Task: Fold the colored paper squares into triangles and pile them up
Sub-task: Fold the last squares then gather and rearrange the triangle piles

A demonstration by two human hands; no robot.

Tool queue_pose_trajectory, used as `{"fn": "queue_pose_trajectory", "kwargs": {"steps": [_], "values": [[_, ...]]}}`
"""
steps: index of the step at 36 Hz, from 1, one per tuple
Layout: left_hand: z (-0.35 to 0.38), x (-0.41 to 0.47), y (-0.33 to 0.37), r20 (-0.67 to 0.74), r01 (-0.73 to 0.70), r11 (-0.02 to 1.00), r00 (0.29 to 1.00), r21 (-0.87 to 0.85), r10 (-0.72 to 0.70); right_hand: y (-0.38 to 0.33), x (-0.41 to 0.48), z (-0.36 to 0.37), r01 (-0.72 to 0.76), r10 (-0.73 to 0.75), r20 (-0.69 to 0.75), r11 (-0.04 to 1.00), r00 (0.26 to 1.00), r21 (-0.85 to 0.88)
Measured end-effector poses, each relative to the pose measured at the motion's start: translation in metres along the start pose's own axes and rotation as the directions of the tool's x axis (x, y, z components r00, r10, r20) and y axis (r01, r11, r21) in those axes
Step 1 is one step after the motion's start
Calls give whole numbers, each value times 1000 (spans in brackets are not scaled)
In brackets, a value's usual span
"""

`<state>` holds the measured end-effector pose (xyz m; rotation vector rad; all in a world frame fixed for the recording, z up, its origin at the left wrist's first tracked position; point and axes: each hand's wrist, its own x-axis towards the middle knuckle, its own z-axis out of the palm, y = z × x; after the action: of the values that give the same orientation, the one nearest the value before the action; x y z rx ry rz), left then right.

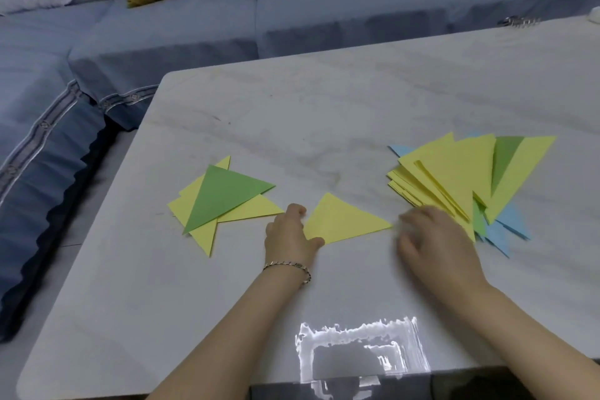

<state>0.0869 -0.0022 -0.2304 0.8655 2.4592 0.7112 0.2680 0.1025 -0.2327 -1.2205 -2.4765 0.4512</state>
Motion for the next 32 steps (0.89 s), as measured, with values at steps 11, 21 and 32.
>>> {"fn": "queue_pose_trajectory", "kwargs": {"steps": [11, 21, 32], "values": [[-71, 16, -18, -437, -289, 919, 886, -267, 152, 19, 58, -11, -285, 285, -21, 948, 958, -145], [-81, 15, -51, -453, -153, 987, 877, 49, 158, 28, 52, 3, -288, 289, -14, 948, 957, -133], [-18, -41, -5, -213, -427, 891, 895, -154, 393, 28, 43, -2, -146, 139, -124, 988, 983, -52]]}}
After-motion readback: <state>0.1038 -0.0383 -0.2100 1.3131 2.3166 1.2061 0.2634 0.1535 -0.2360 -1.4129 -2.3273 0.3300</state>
